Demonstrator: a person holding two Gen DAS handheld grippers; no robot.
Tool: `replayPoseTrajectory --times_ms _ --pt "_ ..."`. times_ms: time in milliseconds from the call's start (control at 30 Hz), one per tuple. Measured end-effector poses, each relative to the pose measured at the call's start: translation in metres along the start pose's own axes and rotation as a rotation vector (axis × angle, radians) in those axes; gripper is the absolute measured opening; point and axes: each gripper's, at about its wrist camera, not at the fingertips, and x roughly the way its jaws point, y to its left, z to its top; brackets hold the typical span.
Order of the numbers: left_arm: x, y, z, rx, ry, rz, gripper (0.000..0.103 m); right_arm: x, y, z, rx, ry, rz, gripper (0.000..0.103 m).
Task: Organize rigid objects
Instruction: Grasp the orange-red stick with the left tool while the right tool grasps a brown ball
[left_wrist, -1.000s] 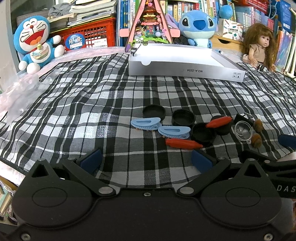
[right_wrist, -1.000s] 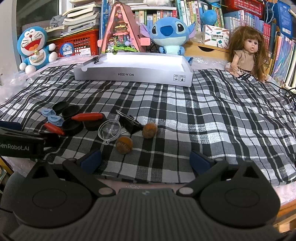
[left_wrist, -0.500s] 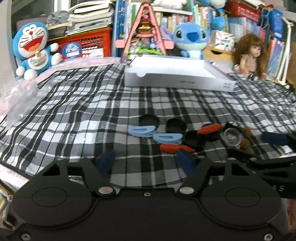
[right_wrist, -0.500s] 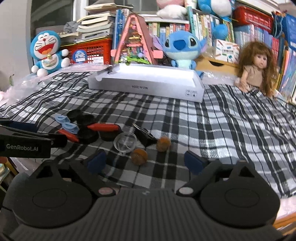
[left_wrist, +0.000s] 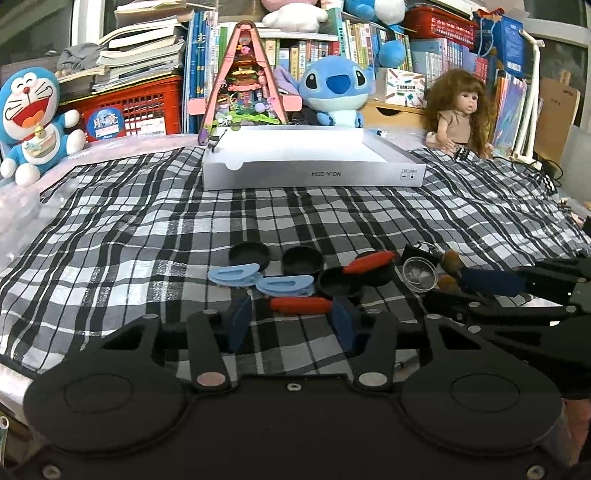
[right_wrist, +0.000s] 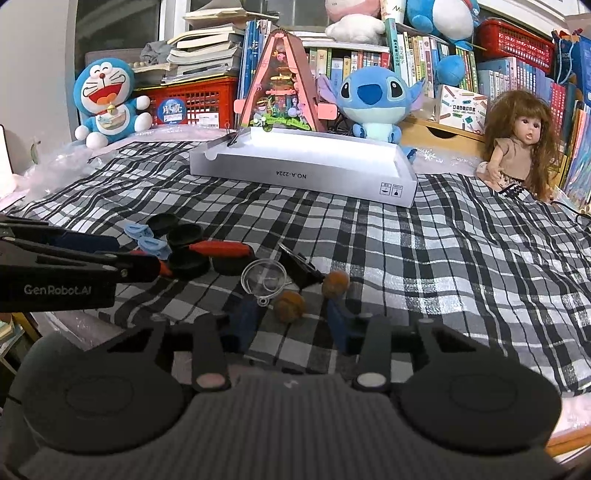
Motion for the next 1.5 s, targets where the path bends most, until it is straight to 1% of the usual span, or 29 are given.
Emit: replayPoseTrajectory --times_ms 67,167,200,233,267,300,400,533,600,633,667,700,733,833,900,1100,1367,1433,1500 --pt "0.004 -0.002 -0.001 0.003 0.006 -0.001 0.046 0.001 0.000 0.000 -0.004 -0.001 0.002 0.046" --pt "0.008 -0.003 -0.003 0.004 0.009 -0.005 0.045 0.003 0.002 0.001 -0.007 0.001 0.005 0.040" --pt "0.009 -0.003 -0.003 0.009 0.005 -0.006 0.040 0.003 0.003 0.001 -0.010 -0.002 0.007 0.037" --pt "0.009 -0.004 -0.003 0.015 0.002 -0.005 0.035 0.003 0.004 0.000 -0.016 -0.002 0.007 0.030" --pt "0.008 -0.004 -0.002 0.016 0.000 -0.002 0.017 0.003 0.005 0.000 -0.021 0.000 0.003 0.027" --pt "0.008 -0.004 -0.002 0.013 -0.001 -0.003 0.009 0.002 0.005 0.000 -0.023 -0.001 -0.002 0.023" --pt "0.006 0.000 0.000 -0.011 0.005 -0.019 0.007 0.000 0.004 0.002 -0.010 0.002 0.011 0.022" --pt "0.002 0.002 0.003 -0.005 -0.010 -0.013 0.008 -0.005 0.001 0.006 -0.007 -0.009 0.013 0.022" --pt "0.002 0.002 0.004 -0.019 -0.008 -0.019 0.014 -0.005 -0.001 0.008 -0.004 -0.011 0.013 0.022" --pt "0.003 0.003 0.004 -0.030 -0.003 -0.021 0.016 -0.005 -0.001 0.008 0.000 -0.012 0.012 0.022" --pt "0.004 0.002 0.004 -0.037 0.000 -0.025 0.022 -0.005 -0.002 0.009 0.005 -0.011 0.010 0.022" --pt "0.005 0.002 0.004 -0.046 0.004 -0.031 0.030 -0.005 -0.003 0.009 0.009 -0.011 0.007 0.022" --pt "0.005 0.001 0.004 -0.049 0.005 -0.032 0.033 -0.004 -0.003 0.009 0.013 -0.009 0.006 0.022" --pt "0.008 -0.002 0.004 -0.032 0.003 -0.024 0.034 -0.003 -0.005 0.008 0.026 -0.002 0.005 0.022" --pt "0.010 0.000 0.004 -0.024 0.002 0.009 0.034 -0.003 -0.006 0.007 0.026 -0.001 0.001 0.022" --pt "0.016 0.020 0.008 -0.052 0.011 0.077 0.034 -0.002 -0.009 0.007 0.035 -0.001 -0.008 0.022" --pt "0.017 0.035 0.011 -0.060 0.003 0.144 0.035 -0.002 -0.009 0.007 0.044 0.000 -0.010 0.022" --pt "0.015 0.037 0.011 -0.068 0.000 0.148 0.035 -0.002 -0.009 0.007 0.046 0.000 -0.012 0.022" --pt "0.008 0.035 0.011 -0.071 -0.010 0.136 0.035 -0.002 -0.010 0.007 0.052 -0.003 -0.014 0.022"
